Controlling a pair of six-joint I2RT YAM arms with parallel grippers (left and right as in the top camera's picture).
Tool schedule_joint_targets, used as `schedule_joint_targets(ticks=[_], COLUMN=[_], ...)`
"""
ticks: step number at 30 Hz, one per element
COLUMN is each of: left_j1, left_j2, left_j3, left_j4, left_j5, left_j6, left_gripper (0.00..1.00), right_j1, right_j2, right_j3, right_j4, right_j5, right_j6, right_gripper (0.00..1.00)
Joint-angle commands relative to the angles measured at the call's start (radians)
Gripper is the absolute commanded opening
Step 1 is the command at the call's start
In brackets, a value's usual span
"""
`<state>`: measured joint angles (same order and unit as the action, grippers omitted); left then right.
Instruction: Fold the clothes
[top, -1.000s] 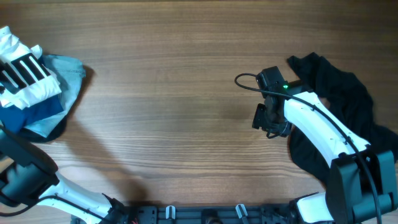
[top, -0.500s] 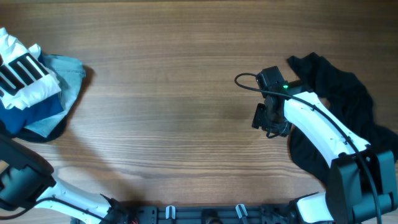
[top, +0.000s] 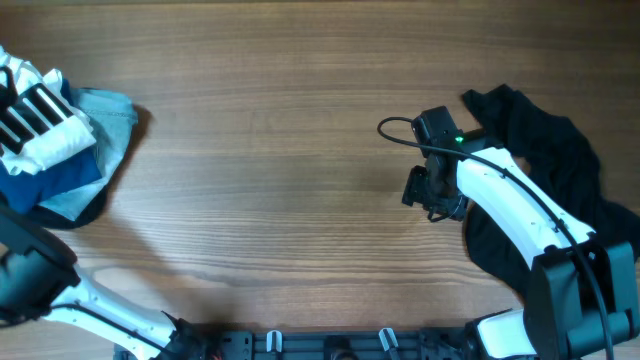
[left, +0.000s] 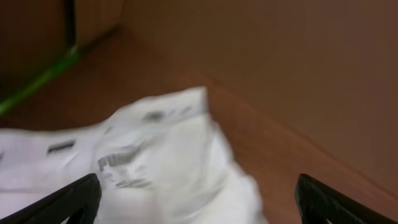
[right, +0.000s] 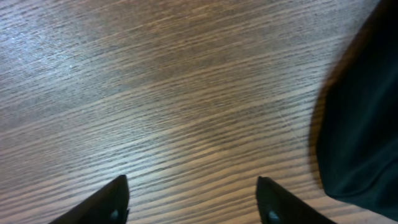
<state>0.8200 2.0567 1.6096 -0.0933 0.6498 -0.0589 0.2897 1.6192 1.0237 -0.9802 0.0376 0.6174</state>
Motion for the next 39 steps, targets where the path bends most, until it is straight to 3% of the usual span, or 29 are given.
schedule_joint_targets(ticks=[1,4,7,10,13,16,21,23,27,29,32,34,36,39], left_j1=[-0.069,-0.206,-0.381,-0.65,-0.797,-0.858,-0.826,-0.811,-0.83,-0.863,-0.915,-0.946,-0.946,-0.946], left_j2=[-0.198,-0.245,-0.24,-0.227,-0.225,-0.226,-0.226,-0.24,-0.362,-0.526,-0.802,-1.039,-1.204,-1.313], left_j3=[0.029,0.029,0.029,0.029,0.029,0.029,0.029,0.029,0.024,-0.036,-0.239,-0.454,-0.594,-0.632], left_j4=[-0.027,-0.174,-0.379,-0.624,-0.798,-0.996,-1.297,-1.357,-1.345,-1.242,-1.035,-0.872,-0.774,-0.798], left_j5=[0.039,0.034,-0.055,-0.295,-0.33,-0.374,-0.392,-0.528,-0.581,-0.586,-0.633,-0.655,-0.655,-0.655], left_j6=[-0.009,0.002,0.002,0.002,0.002,0.002,-0.008,-0.129,-0.151,-0.147,-0.148,-0.148,-0.155,-0.156], left_gripper=[1.0,1.0,1.0,1.0,1.0,1.0,1.0,1.0,1.0,1.0,1.0,1.0,1.0,1.0], right_j1=[-0.003,-0.003,-0.003,-0.003,-0.029,-0.11,-0.14,-0.14,-0.127,-0.074,0.02,0.052,0.052,0.052], right_j2=[-0.014,-0.014,-0.014,-0.014,-0.013,-0.015,-0.126,-0.198,-0.373,-0.535,-0.753,-0.901,-0.945,-0.928], right_j3=[0.014,0.014,0.014,0.014,0.037,0.144,0.201,0.2,0.13,0.025,-0.116,-0.209,-0.233,-0.233], right_j4=[0.021,0.124,0.235,0.381,0.455,0.283,0.06,-0.014,-0.023,0.068,0.185,0.215,0.202,0.201], right_j5=[-0.026,-0.155,-0.189,-0.189,-0.196,-0.196,-0.192,-0.176,-0.079,-0.041,0.121,0.206,0.206,0.206], right_j6=[0.01,-0.072,-0.068,-0.08,-0.232,-0.323,-0.273,-0.273,-0.222,-0.222,-0.215,-0.129,-0.109,-0.109], right_gripper=[0.84,1.0,1.0,1.0,1.0,1.0,1.0,0.99,1.0,1.0,1.0,1.0,1.0,1.0])
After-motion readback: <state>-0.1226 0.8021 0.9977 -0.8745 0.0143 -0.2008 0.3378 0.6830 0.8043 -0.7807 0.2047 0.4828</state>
